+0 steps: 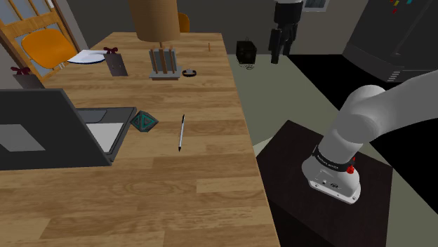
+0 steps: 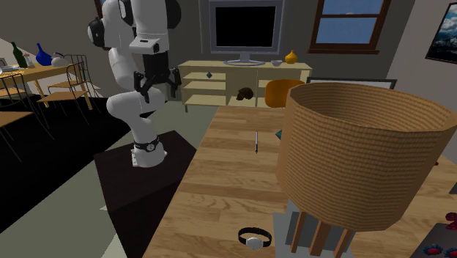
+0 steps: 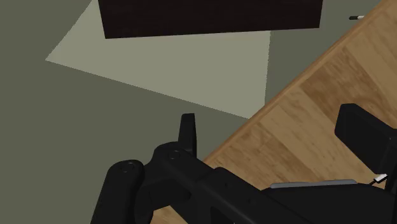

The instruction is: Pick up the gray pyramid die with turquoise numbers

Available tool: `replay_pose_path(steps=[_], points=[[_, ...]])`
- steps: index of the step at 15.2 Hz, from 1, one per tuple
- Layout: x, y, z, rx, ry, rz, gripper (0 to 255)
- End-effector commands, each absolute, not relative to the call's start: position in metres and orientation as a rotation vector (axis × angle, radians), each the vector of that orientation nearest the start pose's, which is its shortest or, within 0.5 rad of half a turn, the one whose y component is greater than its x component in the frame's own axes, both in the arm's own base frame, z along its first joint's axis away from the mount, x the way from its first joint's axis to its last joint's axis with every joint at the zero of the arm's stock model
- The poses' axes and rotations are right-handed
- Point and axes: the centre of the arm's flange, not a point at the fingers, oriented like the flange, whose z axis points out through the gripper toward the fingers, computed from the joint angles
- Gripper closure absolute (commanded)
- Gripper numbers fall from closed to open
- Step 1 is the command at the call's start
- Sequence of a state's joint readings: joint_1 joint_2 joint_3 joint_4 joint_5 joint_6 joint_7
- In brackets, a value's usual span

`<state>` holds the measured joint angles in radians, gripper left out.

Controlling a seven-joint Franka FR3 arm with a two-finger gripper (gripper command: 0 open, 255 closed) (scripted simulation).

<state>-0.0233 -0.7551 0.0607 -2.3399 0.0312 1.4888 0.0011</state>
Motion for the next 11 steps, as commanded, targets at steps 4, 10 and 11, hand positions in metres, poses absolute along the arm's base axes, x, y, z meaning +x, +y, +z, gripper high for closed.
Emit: replay_pose_path(steps=[4,10,11], points=[[0.332,0.044,0.567,-3.109,-0.037,0.180,0],[0.382,0.092,0.541,-3.027,-0.051,0.232,0],[0.391,0.101,0.537,-3.014,-0.053,0.241,0]])
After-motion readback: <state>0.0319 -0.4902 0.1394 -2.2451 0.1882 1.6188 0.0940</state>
